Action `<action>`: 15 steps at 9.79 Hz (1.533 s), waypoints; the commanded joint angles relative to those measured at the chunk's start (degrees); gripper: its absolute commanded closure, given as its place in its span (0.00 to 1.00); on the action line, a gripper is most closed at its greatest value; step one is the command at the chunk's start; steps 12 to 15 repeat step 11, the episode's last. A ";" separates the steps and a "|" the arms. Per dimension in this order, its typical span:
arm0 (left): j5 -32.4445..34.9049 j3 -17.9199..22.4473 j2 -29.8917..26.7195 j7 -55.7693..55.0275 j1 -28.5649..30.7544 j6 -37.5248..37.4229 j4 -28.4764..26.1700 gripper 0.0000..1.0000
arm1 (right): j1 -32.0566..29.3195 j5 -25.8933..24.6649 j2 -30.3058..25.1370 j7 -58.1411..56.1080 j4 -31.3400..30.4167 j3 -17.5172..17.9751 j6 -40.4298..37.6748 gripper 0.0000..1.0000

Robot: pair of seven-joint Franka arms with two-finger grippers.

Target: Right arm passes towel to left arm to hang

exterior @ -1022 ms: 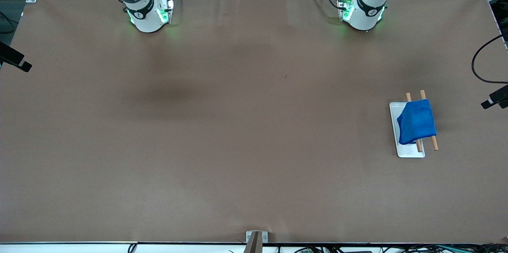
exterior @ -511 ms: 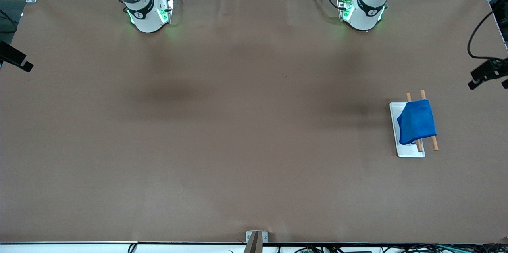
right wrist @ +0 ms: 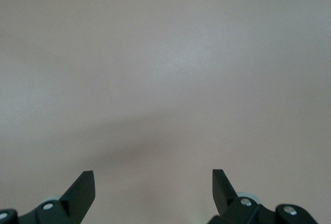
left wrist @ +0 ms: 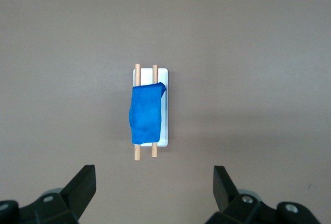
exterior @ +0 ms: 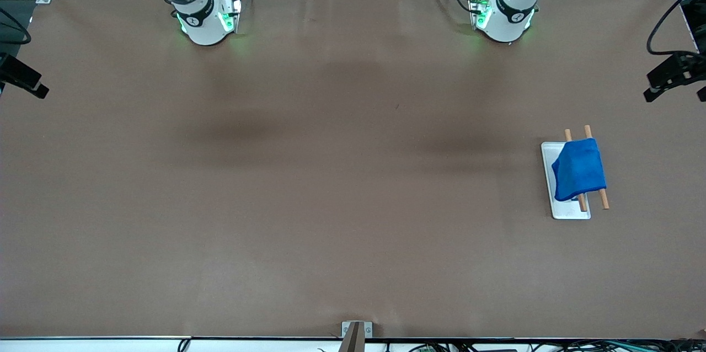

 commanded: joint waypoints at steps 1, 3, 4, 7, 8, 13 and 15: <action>0.73 -0.38 4.60 -0.88 0.13 -3.99 4.67 0.00 | -0.14 -0.89 0.62 0.01 1.43 0.32 -1.08 0.00; 1.17 -1.08 4.42 -2.19 0.22 -4.70 2.83 0.00 | -0.05 -0.89 0.62 0.19 1.34 0.32 -1.08 0.00; 1.17 -1.96 4.33 -4.38 0.22 -3.39 2.04 0.00 | -0.14 -0.89 0.62 0.28 1.25 0.32 -1.08 0.00; 1.00 -2.32 4.07 -6.07 0.57 -3.38 1.76 0.00 | -0.05 -0.89 0.62 0.28 1.16 0.23 -2.13 0.00; 0.12 -1.97 3.63 -5.81 0.66 -3.81 1.68 0.00 | -0.05 -0.89 0.62 0.28 1.16 0.32 -2.13 0.00; 0.03 -1.88 3.36 -5.37 0.48 -4.52 1.06 0.00 | -0.14 -0.89 0.62 0.19 1.16 0.23 -2.13 0.00; 0.03 -1.88 3.36 -5.37 0.48 -4.52 1.06 0.00 | -0.14 -0.89 0.62 0.19 1.16 0.23 -2.13 0.00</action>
